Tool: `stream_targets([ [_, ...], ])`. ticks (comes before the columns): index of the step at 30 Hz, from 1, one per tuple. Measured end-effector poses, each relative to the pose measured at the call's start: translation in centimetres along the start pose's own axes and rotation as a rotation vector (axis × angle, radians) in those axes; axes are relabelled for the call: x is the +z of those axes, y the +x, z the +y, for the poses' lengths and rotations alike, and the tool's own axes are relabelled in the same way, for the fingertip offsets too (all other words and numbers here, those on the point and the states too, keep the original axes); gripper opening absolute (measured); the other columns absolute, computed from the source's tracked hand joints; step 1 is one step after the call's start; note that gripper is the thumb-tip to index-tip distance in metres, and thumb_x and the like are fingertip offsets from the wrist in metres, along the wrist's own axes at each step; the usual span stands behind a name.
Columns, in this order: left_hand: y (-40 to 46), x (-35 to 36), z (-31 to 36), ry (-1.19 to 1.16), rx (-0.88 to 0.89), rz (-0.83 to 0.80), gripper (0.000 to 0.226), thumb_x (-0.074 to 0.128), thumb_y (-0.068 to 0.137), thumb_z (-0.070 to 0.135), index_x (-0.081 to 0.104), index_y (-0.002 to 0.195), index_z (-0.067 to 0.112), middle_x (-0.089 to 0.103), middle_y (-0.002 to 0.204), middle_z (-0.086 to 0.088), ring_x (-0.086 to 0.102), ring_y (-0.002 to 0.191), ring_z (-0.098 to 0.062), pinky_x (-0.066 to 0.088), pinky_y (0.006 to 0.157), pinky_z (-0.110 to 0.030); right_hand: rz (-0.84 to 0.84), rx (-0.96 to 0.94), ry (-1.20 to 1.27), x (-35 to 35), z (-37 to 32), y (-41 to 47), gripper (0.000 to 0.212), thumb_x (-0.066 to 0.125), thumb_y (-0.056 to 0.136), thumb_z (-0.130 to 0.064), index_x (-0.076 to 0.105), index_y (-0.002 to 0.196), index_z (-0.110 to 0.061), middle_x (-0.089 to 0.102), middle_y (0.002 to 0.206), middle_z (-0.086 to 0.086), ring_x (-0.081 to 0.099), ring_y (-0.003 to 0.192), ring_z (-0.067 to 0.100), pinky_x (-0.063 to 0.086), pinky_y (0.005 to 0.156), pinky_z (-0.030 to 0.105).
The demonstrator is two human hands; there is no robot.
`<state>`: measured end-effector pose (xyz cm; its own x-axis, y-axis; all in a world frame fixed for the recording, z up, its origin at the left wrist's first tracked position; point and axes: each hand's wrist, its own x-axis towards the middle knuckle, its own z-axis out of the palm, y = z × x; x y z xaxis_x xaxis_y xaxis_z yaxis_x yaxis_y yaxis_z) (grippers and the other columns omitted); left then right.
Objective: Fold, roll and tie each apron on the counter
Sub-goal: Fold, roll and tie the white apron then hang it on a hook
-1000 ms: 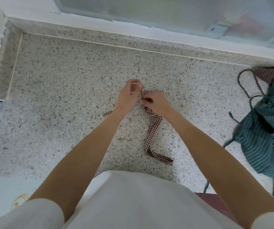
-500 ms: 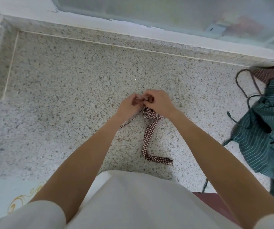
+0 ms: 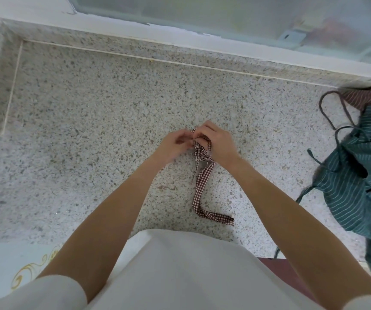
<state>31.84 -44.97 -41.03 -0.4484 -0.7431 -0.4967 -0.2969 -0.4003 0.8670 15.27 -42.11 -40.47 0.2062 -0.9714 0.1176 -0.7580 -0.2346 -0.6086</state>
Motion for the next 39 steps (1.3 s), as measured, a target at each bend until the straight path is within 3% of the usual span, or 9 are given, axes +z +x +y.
stream_targets([
  [6,0.5,-0.5,0.6,0.257,0.035,0.125,0.008,0.06,0.086,0.011,0.062,0.093,0.015,0.066,0.088,0.003,0.06,0.077,-0.005,0.042,0.065,-0.002,-0.001,0.071,0.071,0.4,-0.1,-0.2,0.003,0.067,0.082,-0.01,0.066,0.084,-0.011,0.06,0.084,-0.006,0.056,0.07,0.009,0.05,0.056,0.03],
  [10,0.4,0.0,0.9,0.364,0.066,0.183,0.004,0.054,0.089,0.015,0.056,0.09,0.019,0.057,0.073,0.01,0.048,0.06,-0.003,0.036,0.052,-0.008,-0.025,0.105,0.115,0.5,-0.1,-0.1,0.005,0.069,0.081,-0.007,0.068,0.084,-0.011,0.06,0.084,-0.011,0.054,0.073,0.005,0.047,0.064,0.023],
  [13,1.0,-0.5,1.7,0.229,-0.07,0.294,0.006,0.053,0.09,0.019,0.059,0.093,0.018,0.054,0.071,0.008,0.042,0.055,-0.005,0.034,0.049,-0.012,-0.049,0.113,0.099,0.7,0.2,-0.3,0.006,0.07,0.079,-0.006,0.069,0.083,-0.011,0.067,0.083,-0.002,0.057,0.073,0.005,0.05,0.065,0.026],
  [17,1.1,-3.5,2.8,0.275,-0.137,0.188,0.015,0.055,0.092,0.028,0.06,0.105,0.022,0.053,0.072,0.008,0.044,0.052,-0.001,0.036,0.045,-0.012,-0.018,0.147,0.143,0.5,1.0,-1.2,0.005,0.069,0.081,-0.005,0.069,0.084,-0.009,0.066,0.083,0.0,0.061,0.072,0.012,0.053,0.067,0.029],
  [23,0.7,-2.4,2.3,0.553,-0.042,-0.069,0.032,0.057,0.09,0.04,0.06,0.113,0.019,0.06,0.104,0.005,0.056,0.094,-0.011,0.038,0.078,-0.02,0.032,0.107,0.143,0.5,0.5,-1.1,0.003,0.068,0.082,-0.008,0.069,0.085,-0.009,0.063,0.083,-0.004,0.06,0.069,0.012,0.05,0.062,0.024],
  [26,0.6,-1.7,2.2,0.38,-0.141,-0.051,0.022,0.057,0.091,0.032,0.062,0.104,0.016,0.06,0.098,0.003,0.054,0.089,-0.012,0.04,0.077,-0.023,0.033,0.095,0.135,0.6,0.7,-1.3,0.003,0.067,0.083,-0.008,0.069,0.085,-0.008,0.066,0.083,0.001,0.062,0.072,0.014,0.053,0.065,0.029],
  [31,0.8,-2.2,2.8,-0.277,-0.433,-0.008,0.018,0.049,0.094,0.019,0.061,0.1,0.007,0.066,0.098,-0.006,0.063,0.092,-0.017,0.049,0.085,-0.027,0.024,0.105,0.12,0.5,0.6,-1.5,0.005,0.066,0.083,-0.007,0.07,0.086,-0.009,0.068,0.084,0.0,0.063,0.074,0.014,0.054,0.065,0.032],
  [36,0.9,-2.0,3.0,-0.222,-0.404,0.092,0.022,0.047,0.097,0.016,0.054,0.077,0.011,0.062,0.077,-0.002,0.064,0.076,-0.012,0.056,0.075,-0.025,0.002,0.115,0.108,0.4,0.0,-1.0,0.006,0.068,0.082,-0.006,0.071,0.086,-0.01,0.068,0.085,0.0,0.062,0.073,0.012,0.049,0.064,0.02],
  [39,1.3,-2.1,3.1,-0.241,-0.397,0.12,0.024,0.047,0.096,0.019,0.049,0.072,0.016,0.044,0.065,0.003,0.042,0.059,-0.009,0.048,0.062,-0.022,-0.003,0.133,0.088,0.5,-0.3,-0.5,0.007,0.068,0.082,-0.007,0.071,0.086,-0.012,0.067,0.086,-0.003,0.056,0.072,0.003,0.038,0.066,0.004],
])
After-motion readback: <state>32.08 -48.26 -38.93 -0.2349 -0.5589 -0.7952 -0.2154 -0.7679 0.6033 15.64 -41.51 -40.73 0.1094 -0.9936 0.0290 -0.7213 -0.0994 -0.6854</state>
